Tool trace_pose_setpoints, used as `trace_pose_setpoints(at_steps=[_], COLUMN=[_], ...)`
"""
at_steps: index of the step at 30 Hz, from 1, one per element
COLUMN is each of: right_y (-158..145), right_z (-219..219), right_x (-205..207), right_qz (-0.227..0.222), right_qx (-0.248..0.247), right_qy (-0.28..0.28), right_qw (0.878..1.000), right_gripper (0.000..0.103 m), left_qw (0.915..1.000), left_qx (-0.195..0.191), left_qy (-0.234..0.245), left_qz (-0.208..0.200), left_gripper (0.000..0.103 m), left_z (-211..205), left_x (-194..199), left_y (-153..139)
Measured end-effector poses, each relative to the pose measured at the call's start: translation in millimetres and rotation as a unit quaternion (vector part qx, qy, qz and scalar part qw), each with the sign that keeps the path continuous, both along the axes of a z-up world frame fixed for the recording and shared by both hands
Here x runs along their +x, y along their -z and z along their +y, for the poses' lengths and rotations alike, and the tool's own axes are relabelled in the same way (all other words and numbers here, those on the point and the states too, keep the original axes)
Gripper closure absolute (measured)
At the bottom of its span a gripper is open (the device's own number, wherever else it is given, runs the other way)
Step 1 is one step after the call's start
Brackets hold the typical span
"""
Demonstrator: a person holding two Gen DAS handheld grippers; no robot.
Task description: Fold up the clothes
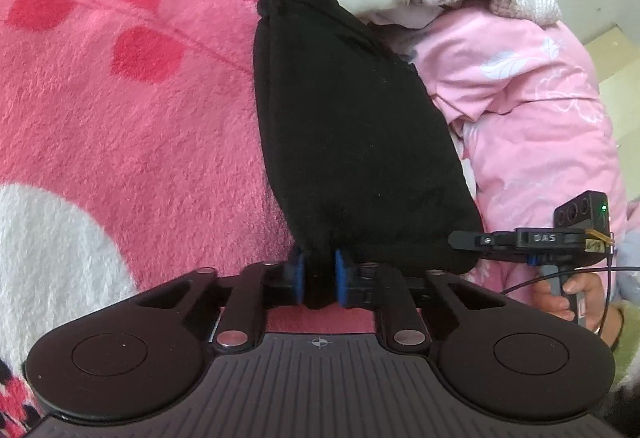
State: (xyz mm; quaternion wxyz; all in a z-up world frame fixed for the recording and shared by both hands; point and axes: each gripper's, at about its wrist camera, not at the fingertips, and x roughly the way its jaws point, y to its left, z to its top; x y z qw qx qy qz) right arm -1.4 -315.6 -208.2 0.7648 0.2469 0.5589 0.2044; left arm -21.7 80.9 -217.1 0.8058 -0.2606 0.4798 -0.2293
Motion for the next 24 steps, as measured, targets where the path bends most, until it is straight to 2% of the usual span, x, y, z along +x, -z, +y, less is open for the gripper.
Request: trace_pose_setpoints(at_steps=[4,11,17,21,23,24], right_y=[-10,-29,-37,-35,-27,-24], right_z=[7,15,29,45,56,61], right_x=[-5,-23,-65,-94,-103,-106], right_qz=[-0.021,-0.021,0.009,0.034,0.033,0.030], right_qx=[-0.016,-0.001,0.004,-0.005,-0.034,-0.057], right_qy=[-0.007,-0.027,-0.067,-0.115,-0.157,-0.180], right_qw=[1.000,0.999,0.998,0.993,0.986,0.981], right_gripper=[0.095,0.095,0.096,0.096,0.095,0.094], left_qw=[0.9996,0.9991,1.0000,0.9996,0.9991,0.9984], left_qx=[-0.003,-0.014,-0.004,0.004,0.012,0.030], left_qy=[-0.010,-0.014,0.002,0.001,0.003,0.015], left_qz=[-0.025,-0.039,-0.004,0.027,0.041,0.046], left_gripper=[0.098,0.098,0.098,0.098,0.097,0.096], left_z=[2,19,32,43,43,39], left_x=[-8,-30,-78,-116,-127,-131], left_y=[-7,-27,-30,-24,-17,-12])
